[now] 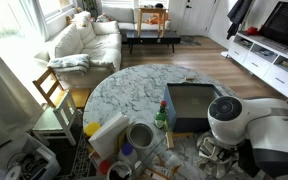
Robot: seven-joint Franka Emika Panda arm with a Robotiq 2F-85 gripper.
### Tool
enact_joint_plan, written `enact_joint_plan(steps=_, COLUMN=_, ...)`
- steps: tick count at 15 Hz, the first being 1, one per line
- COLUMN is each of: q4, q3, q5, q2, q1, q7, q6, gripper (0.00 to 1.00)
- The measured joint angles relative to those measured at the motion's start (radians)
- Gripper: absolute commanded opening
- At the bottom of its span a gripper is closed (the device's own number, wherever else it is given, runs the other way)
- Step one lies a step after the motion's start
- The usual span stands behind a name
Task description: Place two wooden blocks on the striped towel then put the towel in the box
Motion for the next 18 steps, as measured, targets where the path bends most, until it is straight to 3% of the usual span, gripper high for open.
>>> enact_joint_plan(steps=1, q4=0.000, q3=0.000, q5=-0.026, q2=0.017, q1=0.001, q7=0.022, q6=0.021, gripper=0.01)
enact_joint_plan(steps=2, q4=0.000, q3=0.000, q5=-0.057, q2=0.035, q1=0.002, q7=0.046, q6=0.039, gripper=0.08)
enact_joint_plan(steps=3, q4=0.000, q3=0.000, q5=-0.085, q2=0.051, q1=0.003, q7=0.068, q6=0.050, gripper=0.28)
enact_joint_plan(steps=7, q4=0.004, q3=-0.001, q5=-0.096, q2=0.084, q1=0.004, q7=0.060, q6=0.057, gripper=0.57)
enact_joint_plan(steps=12, q4=0.007, q3=-0.005, q5=-0.009, q2=0.031, q1=0.004, q7=-0.194, q6=0.025, gripper=0.95)
enact_joint_plan(steps=14, q4=0.007, q3=-0.005, q5=0.030, q2=-0.015, q1=0.003, q7=-0.316, q6=0.016, gripper=1.00)
enact_joint_plan(steps=18, q4=-0.002, q3=-0.014, q5=0.064, q2=-0.080, q1=0.000, q7=-0.515, q6=0.058, gripper=1.00)
